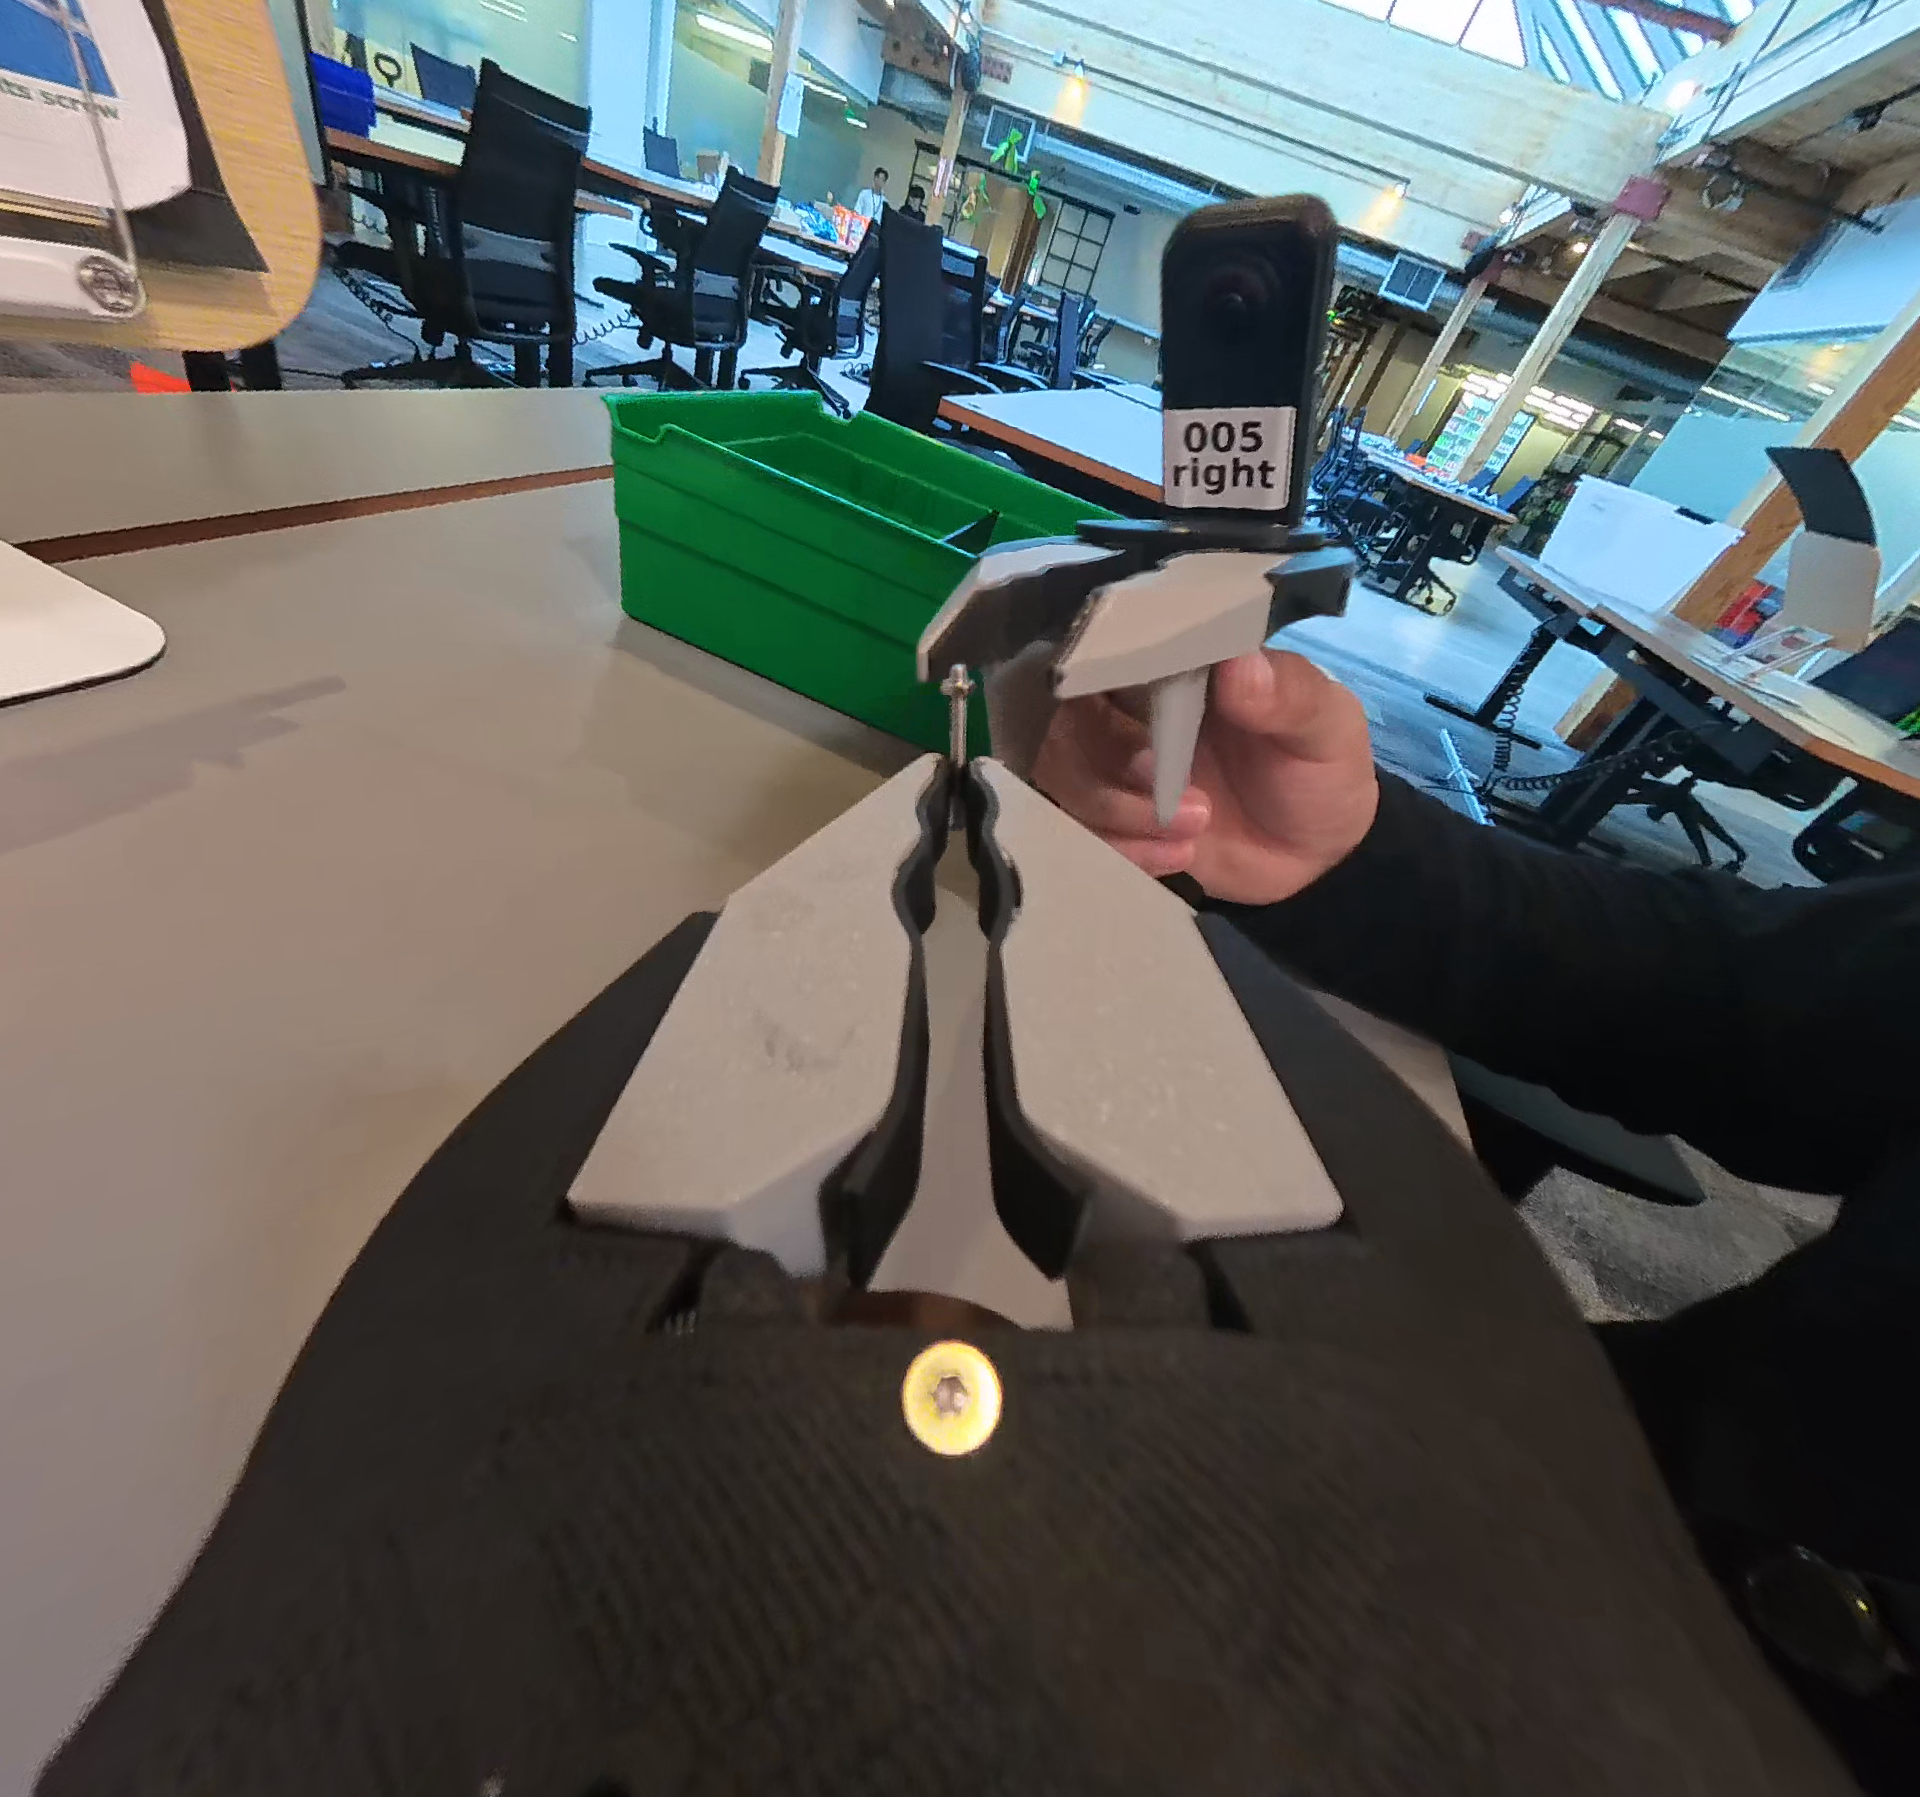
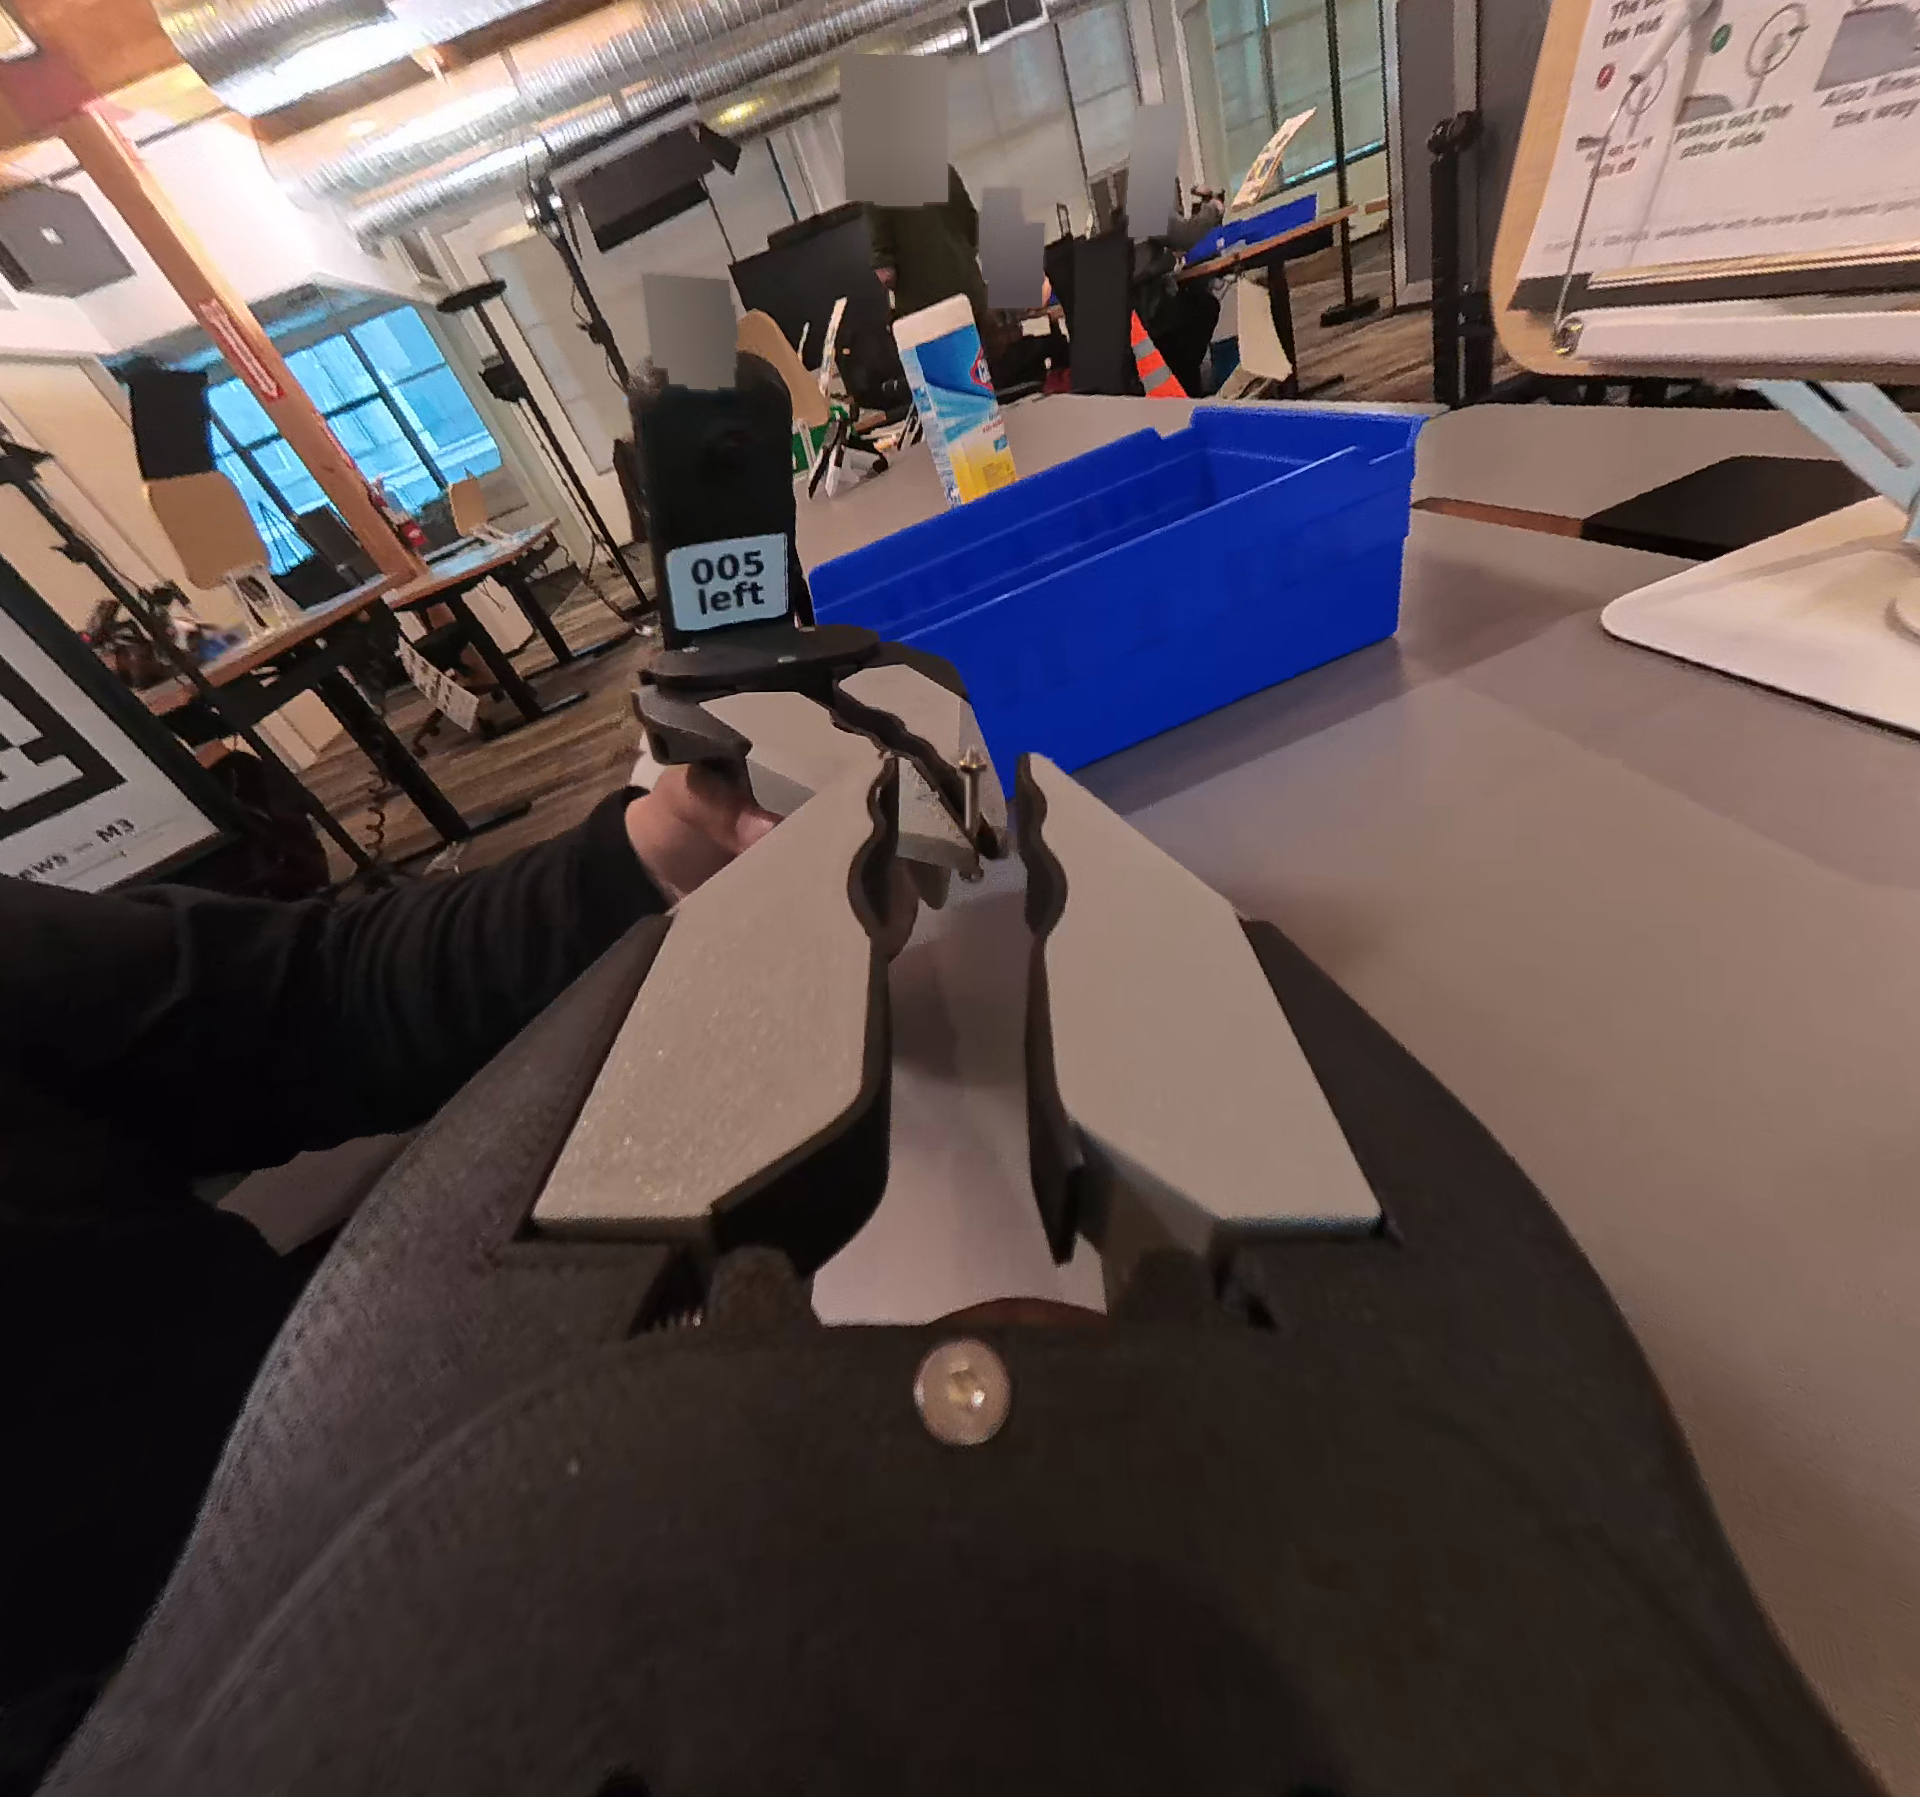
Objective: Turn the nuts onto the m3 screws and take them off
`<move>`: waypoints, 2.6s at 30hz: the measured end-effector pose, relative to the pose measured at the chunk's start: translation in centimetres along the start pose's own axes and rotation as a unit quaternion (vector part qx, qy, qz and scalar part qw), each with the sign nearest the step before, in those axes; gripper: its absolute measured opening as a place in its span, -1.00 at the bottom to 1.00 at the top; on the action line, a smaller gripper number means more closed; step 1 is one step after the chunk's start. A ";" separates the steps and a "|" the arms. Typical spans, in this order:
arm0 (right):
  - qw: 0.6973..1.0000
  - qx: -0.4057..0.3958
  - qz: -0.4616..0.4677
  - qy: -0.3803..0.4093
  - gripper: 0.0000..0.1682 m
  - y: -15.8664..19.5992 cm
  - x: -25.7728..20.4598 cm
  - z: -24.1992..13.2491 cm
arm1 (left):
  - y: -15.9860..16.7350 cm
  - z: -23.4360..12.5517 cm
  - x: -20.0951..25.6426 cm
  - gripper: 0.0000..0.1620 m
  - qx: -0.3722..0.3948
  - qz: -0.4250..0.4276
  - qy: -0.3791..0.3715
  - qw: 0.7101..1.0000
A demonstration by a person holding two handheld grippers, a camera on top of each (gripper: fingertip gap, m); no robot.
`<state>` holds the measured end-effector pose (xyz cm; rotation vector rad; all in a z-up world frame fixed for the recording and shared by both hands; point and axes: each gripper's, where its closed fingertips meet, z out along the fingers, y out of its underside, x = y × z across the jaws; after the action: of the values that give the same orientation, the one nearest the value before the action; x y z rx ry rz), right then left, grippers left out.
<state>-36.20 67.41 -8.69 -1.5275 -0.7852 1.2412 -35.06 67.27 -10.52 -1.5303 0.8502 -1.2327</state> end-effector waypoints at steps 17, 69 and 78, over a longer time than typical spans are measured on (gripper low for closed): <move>1.000 -0.005 0.014 -0.008 -0.77 0.2 0.1 0.0 | -0.1 -0.1 -0.2 -1.00 0.002 0.002 -0.007 1.000; 1.000 -0.014 0.001 -0.006 -0.90 0.6 -0.3 0.9 | 0.4 0.6 0.7 -1.00 -0.011 0.015 0.001 1.000; 1.000 -0.007 0.005 -0.005 -0.82 0.2 0.0 0.3 | 0.1 0.4 0.5 -1.00 -0.004 0.013 -0.001 1.000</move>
<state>-36.55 67.42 -8.91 -1.5394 -0.7945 1.2544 -34.51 66.85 -10.49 -1.5215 0.8731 -1.2102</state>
